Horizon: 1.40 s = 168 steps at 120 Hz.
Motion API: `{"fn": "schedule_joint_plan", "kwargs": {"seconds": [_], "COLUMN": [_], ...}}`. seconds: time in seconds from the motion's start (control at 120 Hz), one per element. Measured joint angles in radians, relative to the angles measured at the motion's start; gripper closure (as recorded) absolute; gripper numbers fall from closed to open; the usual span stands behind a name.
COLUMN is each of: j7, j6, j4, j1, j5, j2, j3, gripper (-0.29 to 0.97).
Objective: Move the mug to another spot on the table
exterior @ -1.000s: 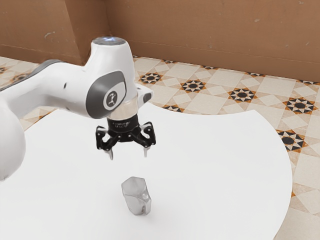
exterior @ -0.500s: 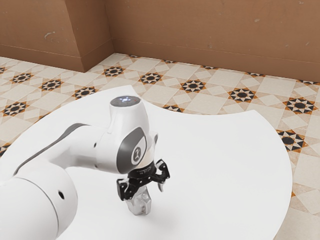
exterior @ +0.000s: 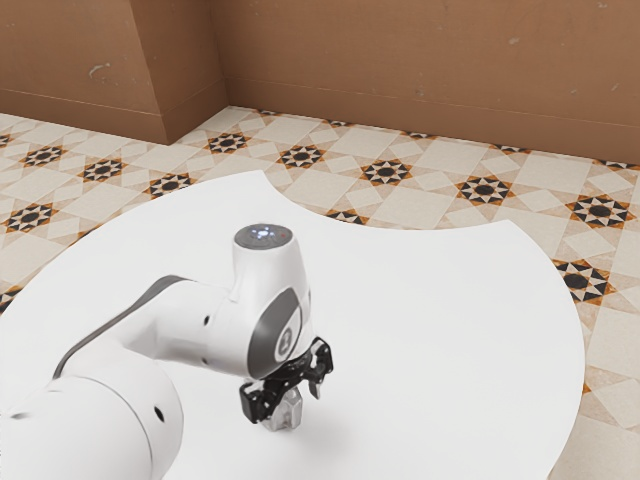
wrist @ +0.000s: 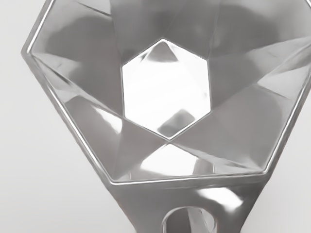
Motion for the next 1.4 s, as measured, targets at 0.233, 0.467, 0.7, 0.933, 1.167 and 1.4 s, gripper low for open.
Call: {"fn": "schedule_joint_plan", "kwargs": {"seconds": [0.233,0.467,0.7,0.933,1.167,1.4], "j7": [-0.038,-0.056,-0.063,-0.06,-0.056,-0.057], "j6": [0.022,0.038,0.062,0.084,0.087,0.085], "j4": [-0.001,0.002,0.008,0.011,0.011,0.015], "j1": [0.013,0.028,0.03,0.043,0.044,0.044], "j5": [0.003,0.014,0.022,0.024,0.027,0.073], "j2": [-0.022,-0.044,-0.048,-0.048,-0.048,-0.048], "j3": [-0.034,-0.052,-0.066,-0.074,-0.076,-0.075], "gripper": [0.13,0.19,0.24,0.29,0.5,0.59]}}
